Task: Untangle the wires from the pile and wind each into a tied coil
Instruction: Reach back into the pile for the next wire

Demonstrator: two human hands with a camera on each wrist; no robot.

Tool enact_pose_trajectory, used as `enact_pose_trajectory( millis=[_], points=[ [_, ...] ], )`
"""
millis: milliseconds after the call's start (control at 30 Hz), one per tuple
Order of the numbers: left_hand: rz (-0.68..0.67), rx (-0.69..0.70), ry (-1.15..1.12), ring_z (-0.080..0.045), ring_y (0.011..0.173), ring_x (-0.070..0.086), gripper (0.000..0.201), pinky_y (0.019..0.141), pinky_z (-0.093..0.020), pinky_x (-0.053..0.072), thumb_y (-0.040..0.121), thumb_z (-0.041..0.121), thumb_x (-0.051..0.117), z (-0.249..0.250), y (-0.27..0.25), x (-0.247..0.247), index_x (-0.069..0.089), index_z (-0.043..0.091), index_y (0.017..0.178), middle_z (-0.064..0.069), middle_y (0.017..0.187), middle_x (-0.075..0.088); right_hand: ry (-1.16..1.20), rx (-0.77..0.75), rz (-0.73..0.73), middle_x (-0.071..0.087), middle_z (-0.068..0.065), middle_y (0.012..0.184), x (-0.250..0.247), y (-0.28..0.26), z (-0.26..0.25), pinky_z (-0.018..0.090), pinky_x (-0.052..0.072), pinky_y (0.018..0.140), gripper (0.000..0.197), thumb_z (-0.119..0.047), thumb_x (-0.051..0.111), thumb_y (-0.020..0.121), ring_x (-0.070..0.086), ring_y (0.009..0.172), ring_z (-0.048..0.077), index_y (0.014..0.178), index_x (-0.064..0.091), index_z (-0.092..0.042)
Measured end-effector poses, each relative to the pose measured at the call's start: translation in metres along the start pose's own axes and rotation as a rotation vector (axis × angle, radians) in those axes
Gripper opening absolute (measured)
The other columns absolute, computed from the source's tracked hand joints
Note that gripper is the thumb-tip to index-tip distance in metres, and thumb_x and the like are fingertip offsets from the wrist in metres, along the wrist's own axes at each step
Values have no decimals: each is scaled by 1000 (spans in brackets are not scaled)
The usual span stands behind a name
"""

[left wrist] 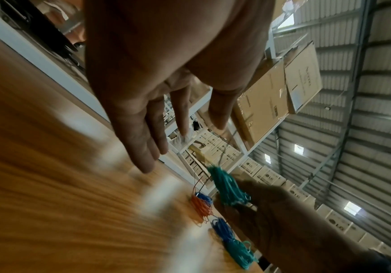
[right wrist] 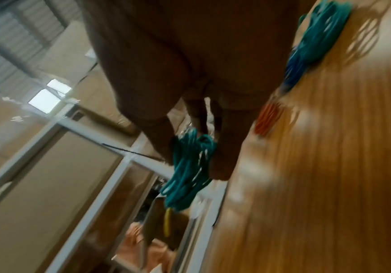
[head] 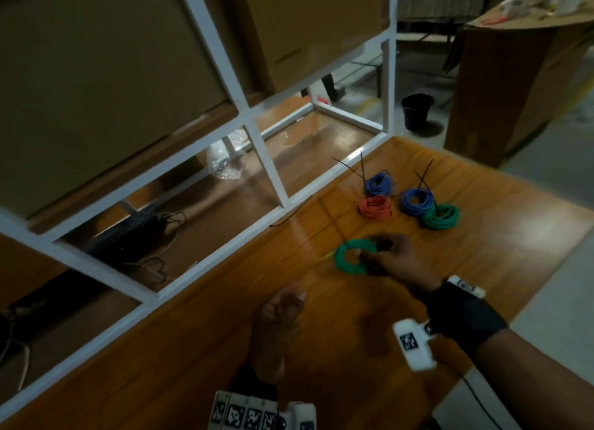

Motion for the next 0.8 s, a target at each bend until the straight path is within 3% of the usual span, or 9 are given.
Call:
enact_pose_trajectory(
  millis=[100,200,267,367,433,500,567,733,800],
  points=[
    [-10,-77,32,-17,111,65,34,89,-38,56,87,26,71,-10,13,9,66,27,121,2,118,70,-4,98,191,74,14,106,-53,38,25,38,63,74,40,-25,84,84,74,85,23,116,67,-6],
    [20,-130,32,-22,108,66,31,84,-37,56,87,25,71,-21,24,20,67,22,118,-4,116,71,-183,125,249,75,8,103,-83,67,43,46,64,79,53,-47,88,75,74,85,21,113,69,-14],
    [46,-145,29,-22,108,66,26,82,-36,56,88,24,71,-23,29,28,68,22,114,-5,114,71,-331,102,246,75,4,102,-88,77,45,44,63,77,65,-61,83,73,74,85,20,115,70,-14],
    [81,-146,42,-20,105,67,20,83,-36,57,89,24,71,-27,31,36,70,22,109,-2,110,72,-532,48,279,70,12,122,-87,78,38,35,53,81,78,-67,72,81,68,107,29,131,64,-7],
    [103,-144,38,-17,103,68,21,84,-36,58,89,25,70,-33,29,38,71,22,110,2,108,73,-574,28,297,63,17,135,-82,72,42,41,53,91,86,-68,68,84,62,119,34,141,55,-6],
    [128,-128,32,-16,101,68,22,84,-37,59,90,26,70,-40,23,36,71,24,111,4,105,74,-599,-12,360,54,17,139,-74,58,46,47,52,97,82,-70,64,86,57,122,36,142,51,-12],
    [181,-103,18,-17,96,70,21,80,-36,58,90,25,70,-45,14,25,71,23,110,2,102,75,-623,-120,427,46,17,136,-60,38,42,42,49,96,66,-63,61,93,53,118,36,138,51,-16],
    [356,-6,-42,-19,79,69,14,71,-32,56,89,21,71,-47,-23,-38,74,21,103,-8,91,75,-651,-394,82,62,2,106,40,0,18,36,50,69,37,-54,56,98,58,74,15,114,65,-22],
    [438,18,-92,-18,76,68,12,67,-29,56,89,19,70,-47,-44,-76,73,18,101,-8,88,75,-661,-428,-56,65,-4,100,90,-15,9,37,51,63,26,-48,59,98,59,72,9,109,67,-26]
  ],
)
Point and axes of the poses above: each hand's wrist, its own y-axis towards the middle knuckle, its own x-axis out of the palm, z = x × y, the point moved 6 cm from there along y, towards the middle knuckle
